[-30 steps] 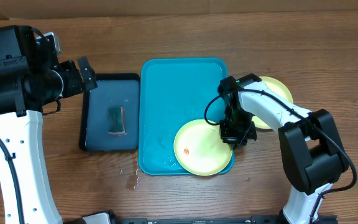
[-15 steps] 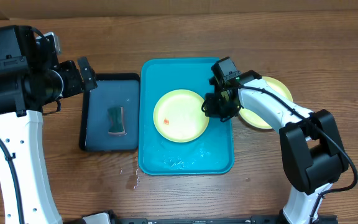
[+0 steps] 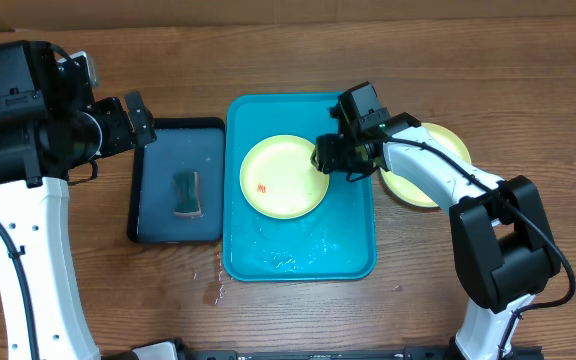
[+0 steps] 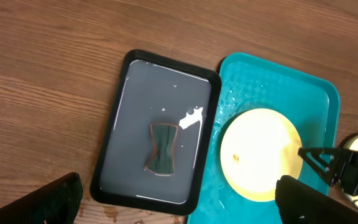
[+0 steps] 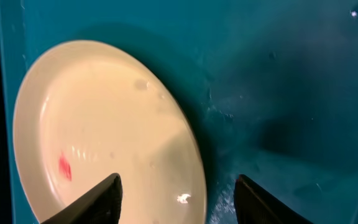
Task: Clean dirty plates on tray and stack at the side
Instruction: 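Hold the yellow plate's rim steady with the right gripper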
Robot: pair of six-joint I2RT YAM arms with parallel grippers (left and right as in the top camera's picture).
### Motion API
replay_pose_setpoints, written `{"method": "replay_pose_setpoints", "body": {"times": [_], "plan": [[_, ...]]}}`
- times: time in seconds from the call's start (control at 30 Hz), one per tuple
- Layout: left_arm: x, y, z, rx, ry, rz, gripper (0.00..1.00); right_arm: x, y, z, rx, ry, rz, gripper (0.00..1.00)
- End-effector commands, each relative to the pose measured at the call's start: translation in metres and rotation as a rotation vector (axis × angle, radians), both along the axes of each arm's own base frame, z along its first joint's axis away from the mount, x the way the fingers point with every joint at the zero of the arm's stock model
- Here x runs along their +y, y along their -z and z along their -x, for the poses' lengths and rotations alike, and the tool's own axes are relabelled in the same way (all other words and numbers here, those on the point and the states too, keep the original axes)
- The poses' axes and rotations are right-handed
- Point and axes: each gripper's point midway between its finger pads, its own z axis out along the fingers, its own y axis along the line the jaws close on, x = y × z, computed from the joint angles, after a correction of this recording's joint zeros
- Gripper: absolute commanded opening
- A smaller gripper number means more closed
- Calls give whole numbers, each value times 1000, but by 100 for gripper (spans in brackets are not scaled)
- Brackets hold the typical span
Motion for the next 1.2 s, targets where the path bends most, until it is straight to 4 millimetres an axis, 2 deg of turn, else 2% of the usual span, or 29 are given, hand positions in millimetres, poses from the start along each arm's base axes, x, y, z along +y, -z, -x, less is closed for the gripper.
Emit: {"method": "replay_pose_setpoints", "body": {"times": [0.0,0.1,0.23,0.37,0.47,0.5,0.53,0.7,0.87,0.93,0.97,1.07,1.17], "plan": [[-4,-8,-2,-26,7,9,100,4,-17,-7,-42,1,-25,58],[-4,-8,-2,-25,7,9,100,1,-10,0,-17,1,-14,50],[-4,-8,-2,-25,7,9,100,-4,6,11,14,1,1,47],[-4,-8,-2,-25,7,9,100,-5,15,7,-20,22,-7,44],[-4,-8,-2,-25,7,9,100,-4,14,3,-41,25,-15,29],[-4,-8,-2,-25,7,9,100,-4,14,1,-50,29,-11,20],[-4,-8,-2,-25,7,9,100,-4,13,-1,-59,32,-9,16],[-4,-8,-2,-26,7,9,100,-7,12,-9,-91,51,5,4],[-4,-8,-2,-25,7,9,100,-26,17,-16,-67,239,66,4],[-4,-8,-2,-25,7,9,100,-28,17,-17,-67,261,66,5],[-4,-8,-2,-25,7,9,100,-28,16,-18,-71,262,62,8],[-4,-8,-2,-25,7,9,100,-26,14,-22,-87,262,52,29],[-4,-8,-2,-25,7,9,100,-25,13,-24,-96,261,48,33]]}}
